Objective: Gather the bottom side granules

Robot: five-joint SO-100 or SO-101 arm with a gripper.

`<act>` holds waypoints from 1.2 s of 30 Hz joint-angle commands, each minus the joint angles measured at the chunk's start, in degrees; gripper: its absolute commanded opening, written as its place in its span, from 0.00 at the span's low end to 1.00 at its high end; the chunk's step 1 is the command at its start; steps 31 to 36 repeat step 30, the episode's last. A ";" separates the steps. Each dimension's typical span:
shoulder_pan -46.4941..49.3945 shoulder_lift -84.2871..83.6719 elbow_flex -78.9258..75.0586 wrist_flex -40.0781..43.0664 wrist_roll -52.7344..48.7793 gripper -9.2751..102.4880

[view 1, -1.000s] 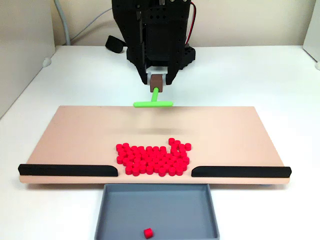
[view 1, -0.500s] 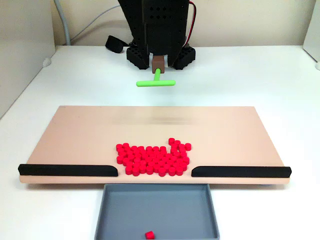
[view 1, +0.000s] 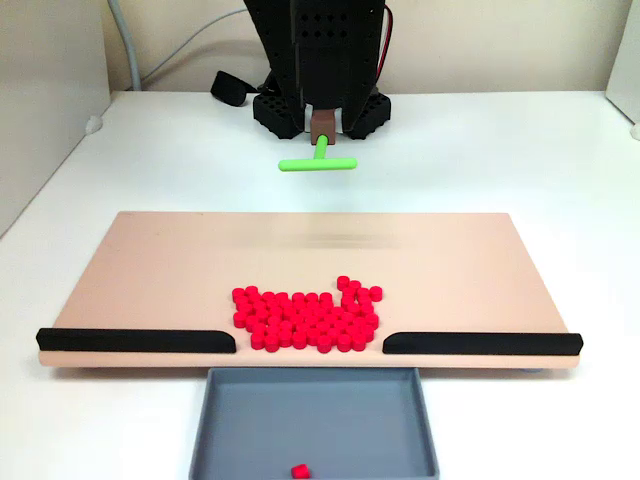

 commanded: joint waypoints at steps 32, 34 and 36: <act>1.85 0.53 -0.97 2.11 -6.86 0.08; 1.85 0.53 -0.97 2.11 -6.86 0.08; 1.85 0.53 -0.97 2.11 -6.86 0.08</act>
